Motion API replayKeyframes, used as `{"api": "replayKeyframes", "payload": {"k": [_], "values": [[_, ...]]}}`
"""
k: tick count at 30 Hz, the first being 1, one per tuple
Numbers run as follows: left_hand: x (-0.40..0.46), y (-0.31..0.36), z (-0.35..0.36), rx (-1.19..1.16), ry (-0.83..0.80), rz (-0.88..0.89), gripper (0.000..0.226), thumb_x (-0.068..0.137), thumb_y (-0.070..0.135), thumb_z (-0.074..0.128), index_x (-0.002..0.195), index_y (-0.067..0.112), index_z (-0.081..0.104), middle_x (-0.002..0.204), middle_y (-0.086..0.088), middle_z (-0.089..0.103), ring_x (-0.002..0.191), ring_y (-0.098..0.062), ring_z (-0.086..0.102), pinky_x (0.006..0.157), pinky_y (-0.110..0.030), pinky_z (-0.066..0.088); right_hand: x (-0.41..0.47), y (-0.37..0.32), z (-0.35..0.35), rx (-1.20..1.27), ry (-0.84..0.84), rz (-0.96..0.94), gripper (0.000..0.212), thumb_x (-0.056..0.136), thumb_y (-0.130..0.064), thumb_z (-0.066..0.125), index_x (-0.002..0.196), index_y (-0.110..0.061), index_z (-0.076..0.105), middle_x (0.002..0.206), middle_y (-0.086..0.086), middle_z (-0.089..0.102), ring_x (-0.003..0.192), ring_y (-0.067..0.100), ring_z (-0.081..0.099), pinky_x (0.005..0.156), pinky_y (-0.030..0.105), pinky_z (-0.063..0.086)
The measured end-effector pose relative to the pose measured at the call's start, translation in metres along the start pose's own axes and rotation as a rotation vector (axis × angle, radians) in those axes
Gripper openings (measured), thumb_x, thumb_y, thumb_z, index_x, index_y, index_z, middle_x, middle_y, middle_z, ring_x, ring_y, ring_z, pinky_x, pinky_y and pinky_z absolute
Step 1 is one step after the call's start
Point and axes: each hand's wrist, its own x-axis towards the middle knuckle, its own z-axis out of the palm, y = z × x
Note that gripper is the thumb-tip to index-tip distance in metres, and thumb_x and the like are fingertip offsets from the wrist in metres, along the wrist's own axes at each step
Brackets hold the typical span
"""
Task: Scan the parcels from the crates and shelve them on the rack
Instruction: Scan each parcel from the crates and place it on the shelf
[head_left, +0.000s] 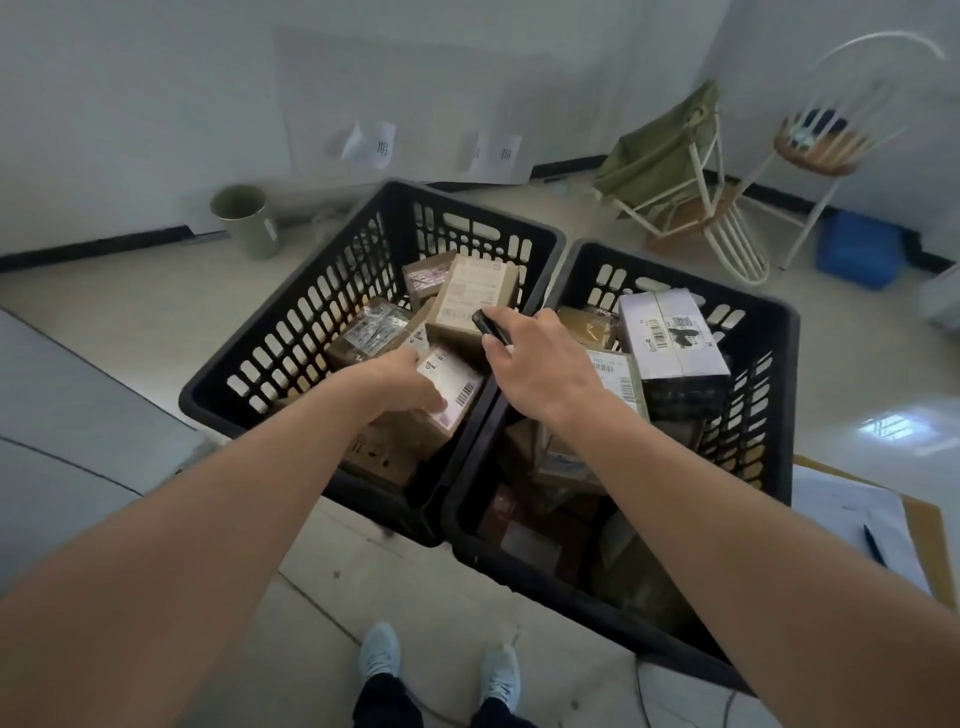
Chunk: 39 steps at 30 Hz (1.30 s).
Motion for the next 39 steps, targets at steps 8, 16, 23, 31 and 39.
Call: {"api": "replayKeyframes", "payload": {"k": [8, 16, 23, 31, 39], "values": [[-0.03, -0.004, -0.049, -0.254, -0.16, -0.008, 0.066, 0.082, 0.001, 0.071, 0.125, 0.051, 0.066, 0.129, -0.006, 0.053, 0.113, -0.036, 0.063, 0.084, -0.05, 0.064, 0.001, -0.007, -0.01, -0.053, -0.082, -0.133, 0.054, 0.108, -0.053, 0.041, 0.162, -0.046, 0.032, 0.148, 0.009, 0.045, 0.12, 0.036, 0.06, 0.099, 0.054, 0.056], [-0.069, -0.018, -0.084, -0.232, 0.046, 0.163, 0.067, 0.092, -0.007, 0.064, 0.132, 0.047, 0.065, 0.132, -0.01, 0.054, 0.106, -0.03, 0.07, 0.083, -0.045, 0.066, -0.007, -0.026, -0.022, -0.237, -0.182, -0.309, 0.054, 0.108, -0.058, 0.039, 0.16, -0.057, 0.027, 0.133, 0.005, 0.046, 0.113, 0.033, 0.055, 0.098, 0.052, 0.053], [-0.085, -0.032, -0.102, -0.219, 0.259, 0.378, 0.065, 0.099, -0.006, 0.054, 0.142, 0.042, 0.06, 0.12, -0.009, 0.062, 0.101, -0.027, 0.07, 0.078, -0.042, 0.066, -0.018, -0.043, -0.028, -0.388, -0.205, -0.374, 0.053, 0.109, -0.059, 0.039, 0.16, -0.06, 0.028, 0.132, 0.007, 0.047, 0.106, 0.031, 0.056, 0.089, 0.046, 0.055], [-0.088, -0.045, -0.123, -0.252, 0.356, 0.528, 0.075, 0.096, -0.007, 0.057, 0.116, 0.065, 0.063, 0.117, -0.005, 0.064, 0.098, -0.028, 0.073, 0.077, -0.042, 0.066, -0.028, -0.056, -0.044, -0.493, -0.19, -0.395, 0.051, 0.108, -0.06, 0.043, 0.157, -0.062, 0.032, 0.144, 0.006, 0.048, 0.118, 0.035, 0.056, 0.093, 0.047, 0.053], [-0.089, -0.042, -0.135, -0.247, 0.339, 0.58, 0.073, 0.096, -0.004, 0.059, 0.111, 0.068, 0.061, 0.119, 0.006, 0.057, 0.105, -0.022, 0.068, 0.076, -0.04, 0.067, -0.037, -0.063, -0.054, -0.556, -0.207, -0.364, 0.048, 0.109, -0.054, 0.045, 0.155, -0.06, 0.036, 0.143, 0.006, 0.05, 0.116, 0.034, 0.057, 0.087, 0.043, 0.053]]}}
